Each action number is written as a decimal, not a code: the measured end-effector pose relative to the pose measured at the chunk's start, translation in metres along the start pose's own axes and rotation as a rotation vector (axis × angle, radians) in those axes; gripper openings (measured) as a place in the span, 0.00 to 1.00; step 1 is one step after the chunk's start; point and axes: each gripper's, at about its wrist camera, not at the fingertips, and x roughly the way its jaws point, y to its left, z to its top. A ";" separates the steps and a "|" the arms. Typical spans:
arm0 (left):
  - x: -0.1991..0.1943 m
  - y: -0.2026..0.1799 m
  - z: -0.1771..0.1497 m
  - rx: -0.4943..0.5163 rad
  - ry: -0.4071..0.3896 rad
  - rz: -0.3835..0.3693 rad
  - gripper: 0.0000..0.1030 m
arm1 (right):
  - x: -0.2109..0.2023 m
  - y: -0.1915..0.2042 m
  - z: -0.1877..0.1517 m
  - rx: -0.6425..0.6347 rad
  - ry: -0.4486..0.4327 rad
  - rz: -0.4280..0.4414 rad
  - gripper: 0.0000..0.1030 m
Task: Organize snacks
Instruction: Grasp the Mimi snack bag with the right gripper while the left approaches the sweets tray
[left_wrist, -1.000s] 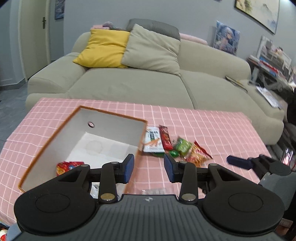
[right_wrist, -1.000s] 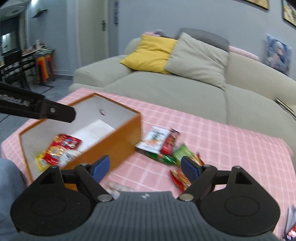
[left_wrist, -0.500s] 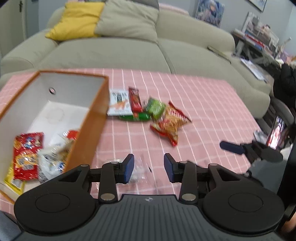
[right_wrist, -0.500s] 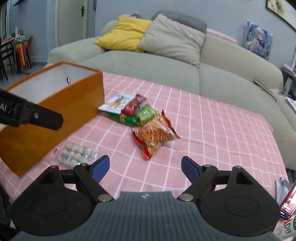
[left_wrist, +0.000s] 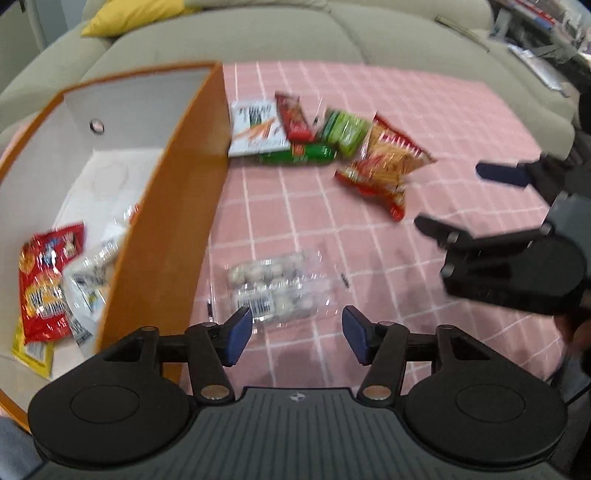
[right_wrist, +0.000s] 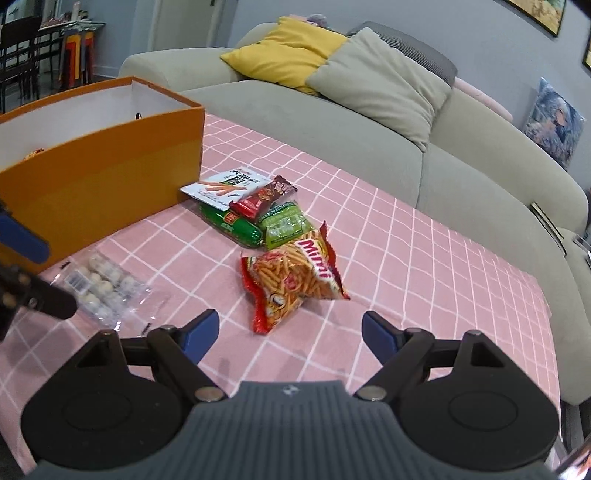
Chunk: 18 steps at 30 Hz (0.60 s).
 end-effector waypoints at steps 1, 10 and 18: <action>0.004 -0.002 -0.001 0.004 0.021 0.018 0.65 | 0.002 -0.001 0.000 -0.001 0.000 0.010 0.79; 0.039 -0.004 -0.003 -0.022 0.126 0.137 0.65 | 0.015 0.006 0.000 -0.105 -0.027 0.011 0.94; 0.053 -0.006 0.015 -0.043 0.089 0.105 0.44 | 0.045 0.002 0.017 -0.189 -0.017 0.015 0.94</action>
